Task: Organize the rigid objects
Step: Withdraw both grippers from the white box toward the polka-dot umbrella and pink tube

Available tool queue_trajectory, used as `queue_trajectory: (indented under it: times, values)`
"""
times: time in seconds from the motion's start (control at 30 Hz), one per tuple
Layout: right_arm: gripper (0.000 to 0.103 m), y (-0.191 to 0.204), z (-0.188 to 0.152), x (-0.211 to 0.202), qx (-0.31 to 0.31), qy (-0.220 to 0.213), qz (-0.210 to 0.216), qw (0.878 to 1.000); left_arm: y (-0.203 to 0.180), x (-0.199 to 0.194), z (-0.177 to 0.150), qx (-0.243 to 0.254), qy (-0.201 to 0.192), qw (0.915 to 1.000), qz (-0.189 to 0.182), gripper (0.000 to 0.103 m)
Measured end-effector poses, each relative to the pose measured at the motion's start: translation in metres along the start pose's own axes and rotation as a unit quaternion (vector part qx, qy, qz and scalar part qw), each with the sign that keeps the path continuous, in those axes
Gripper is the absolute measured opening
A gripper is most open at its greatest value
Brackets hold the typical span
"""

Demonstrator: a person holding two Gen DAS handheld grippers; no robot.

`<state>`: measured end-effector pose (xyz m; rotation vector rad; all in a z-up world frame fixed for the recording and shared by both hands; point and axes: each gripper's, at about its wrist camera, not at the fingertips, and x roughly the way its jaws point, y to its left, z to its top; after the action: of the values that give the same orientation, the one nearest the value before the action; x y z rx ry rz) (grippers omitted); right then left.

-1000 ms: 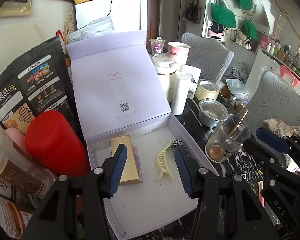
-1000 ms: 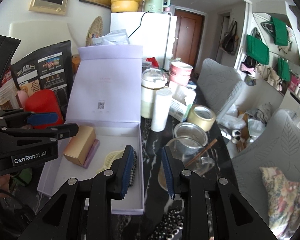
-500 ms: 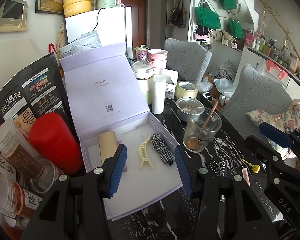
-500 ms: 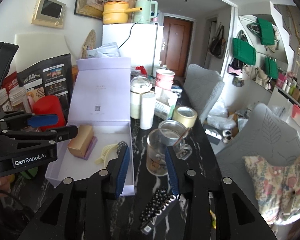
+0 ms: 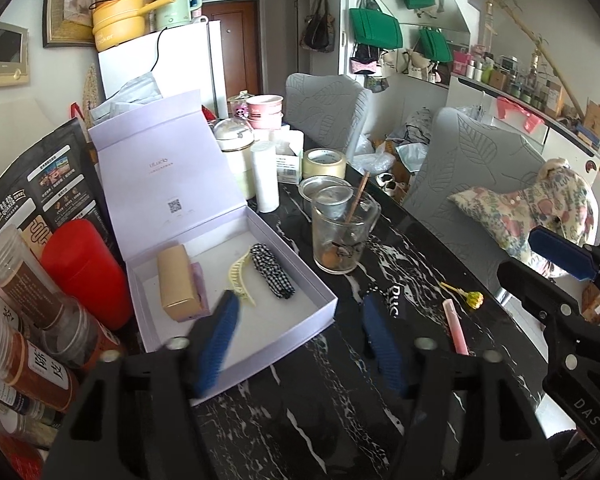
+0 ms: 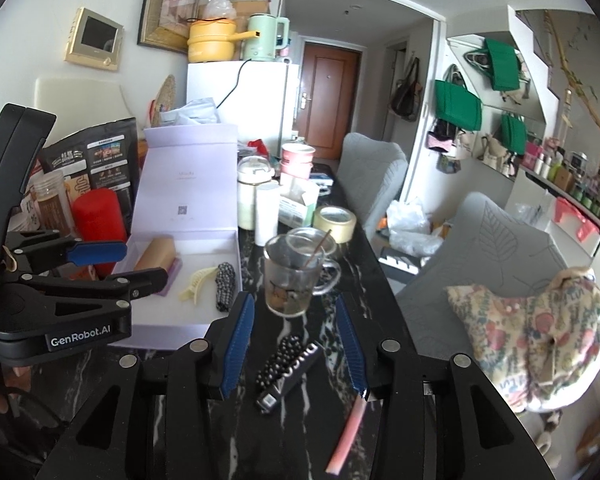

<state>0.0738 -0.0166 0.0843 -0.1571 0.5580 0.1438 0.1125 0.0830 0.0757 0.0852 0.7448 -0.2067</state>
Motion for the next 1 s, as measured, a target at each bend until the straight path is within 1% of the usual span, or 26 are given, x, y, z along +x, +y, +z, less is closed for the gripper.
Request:
queue_trajectory:
  times: [0.1,0.23,0.47,0.67,0.83,1.0]
  values:
    - [0.044,-0.007,-0.009,-0.007,0.009,0.003,-0.008,1.0,-0.011,-0.003,-0.005,0.009,-0.005,0.9999,-0.005,0.078]
    - [0.044,-0.017,-0.021,-0.014,0.022,0.01,-0.016,1.0,-0.024,0.002,-0.011,0.019,0.008,0.9995,-0.022,0.078]
    - [0.045,-0.033,-0.045,-0.018,0.039,0.026,-0.029,0.998,-0.047,0.02,-0.027,0.039,0.034,0.9977,-0.043,0.078]
    - [0.045,-0.048,-0.063,-0.011,0.059,0.045,-0.032,0.997,-0.06,0.039,-0.04,0.047,0.055,0.9957,-0.057,0.078]
    - [0.045,-0.057,-0.079,0.0,0.069,0.06,-0.03,0.995,-0.065,0.058,-0.048,0.047,0.076,0.9944,-0.056,0.078]
    - [0.045,-0.064,-0.093,0.014,0.079,0.077,-0.022,0.994,-0.067,0.073,-0.054,0.045,0.088,0.9936,-0.055,0.078]
